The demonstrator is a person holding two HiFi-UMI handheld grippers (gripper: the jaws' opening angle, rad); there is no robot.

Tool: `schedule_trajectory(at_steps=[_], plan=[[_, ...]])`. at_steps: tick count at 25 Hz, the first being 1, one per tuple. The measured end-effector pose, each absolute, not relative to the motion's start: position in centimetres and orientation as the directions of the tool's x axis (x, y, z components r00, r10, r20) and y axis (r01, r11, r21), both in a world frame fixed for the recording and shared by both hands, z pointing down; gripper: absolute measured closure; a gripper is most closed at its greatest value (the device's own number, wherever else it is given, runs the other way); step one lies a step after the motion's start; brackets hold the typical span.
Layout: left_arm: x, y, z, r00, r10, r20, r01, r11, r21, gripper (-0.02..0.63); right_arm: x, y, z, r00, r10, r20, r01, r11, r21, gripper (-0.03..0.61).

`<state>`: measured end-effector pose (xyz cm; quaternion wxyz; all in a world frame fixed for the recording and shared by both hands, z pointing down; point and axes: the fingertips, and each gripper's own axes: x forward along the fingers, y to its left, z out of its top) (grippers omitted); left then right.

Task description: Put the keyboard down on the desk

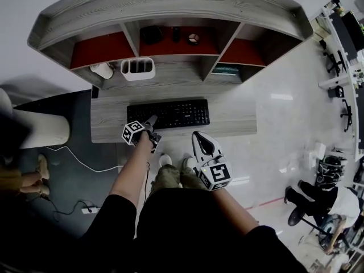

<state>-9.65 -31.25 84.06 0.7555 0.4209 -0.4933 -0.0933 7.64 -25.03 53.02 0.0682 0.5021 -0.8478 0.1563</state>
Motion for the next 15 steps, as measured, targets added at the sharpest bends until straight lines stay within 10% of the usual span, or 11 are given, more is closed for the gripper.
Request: schedule_trajectory(at_steps=[15], plan=[[-8.9, -26.8, 74.0, 0.55, -0.71, 0.439, -0.184, 0.41, 0.893, 0.221, 11.3, -23.7, 51.0, -0.442, -0.864, 0.243, -0.893, 0.399, -0.207, 0.566]])
